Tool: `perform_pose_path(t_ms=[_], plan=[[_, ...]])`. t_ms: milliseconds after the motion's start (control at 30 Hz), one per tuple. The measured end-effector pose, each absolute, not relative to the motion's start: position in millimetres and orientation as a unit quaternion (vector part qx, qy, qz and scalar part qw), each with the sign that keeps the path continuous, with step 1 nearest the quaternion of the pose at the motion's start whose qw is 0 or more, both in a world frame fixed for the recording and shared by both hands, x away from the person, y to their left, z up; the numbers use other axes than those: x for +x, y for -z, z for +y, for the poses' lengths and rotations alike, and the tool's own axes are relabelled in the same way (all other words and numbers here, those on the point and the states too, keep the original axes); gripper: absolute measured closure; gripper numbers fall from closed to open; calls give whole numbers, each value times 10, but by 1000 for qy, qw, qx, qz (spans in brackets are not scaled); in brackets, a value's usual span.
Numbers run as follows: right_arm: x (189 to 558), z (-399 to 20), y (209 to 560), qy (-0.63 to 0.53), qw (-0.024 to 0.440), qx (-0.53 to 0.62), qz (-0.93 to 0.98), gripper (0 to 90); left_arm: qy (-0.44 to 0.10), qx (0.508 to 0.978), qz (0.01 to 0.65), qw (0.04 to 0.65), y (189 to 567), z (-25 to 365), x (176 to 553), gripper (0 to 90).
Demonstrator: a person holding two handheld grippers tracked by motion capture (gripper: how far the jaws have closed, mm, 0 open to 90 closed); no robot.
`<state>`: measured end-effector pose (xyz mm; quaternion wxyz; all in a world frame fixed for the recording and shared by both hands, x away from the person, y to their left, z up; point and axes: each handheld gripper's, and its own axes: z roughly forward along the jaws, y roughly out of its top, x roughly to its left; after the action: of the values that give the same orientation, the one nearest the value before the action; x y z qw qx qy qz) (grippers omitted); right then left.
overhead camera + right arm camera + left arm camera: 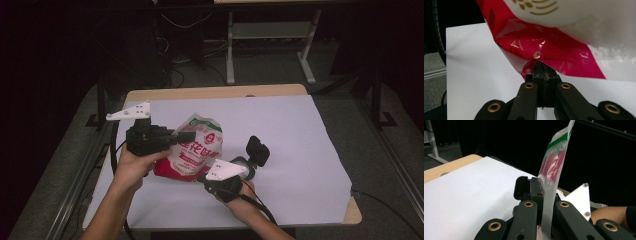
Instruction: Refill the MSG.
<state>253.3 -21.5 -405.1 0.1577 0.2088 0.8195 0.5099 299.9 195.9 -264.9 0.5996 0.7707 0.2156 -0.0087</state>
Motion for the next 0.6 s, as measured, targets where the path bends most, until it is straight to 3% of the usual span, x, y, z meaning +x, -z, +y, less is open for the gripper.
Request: perform_pose_path(t_ms=[600], plan=[[2478,-222,4155,-511,162,186,824,900,20,791,229,567,2683,1716,3089,900]])
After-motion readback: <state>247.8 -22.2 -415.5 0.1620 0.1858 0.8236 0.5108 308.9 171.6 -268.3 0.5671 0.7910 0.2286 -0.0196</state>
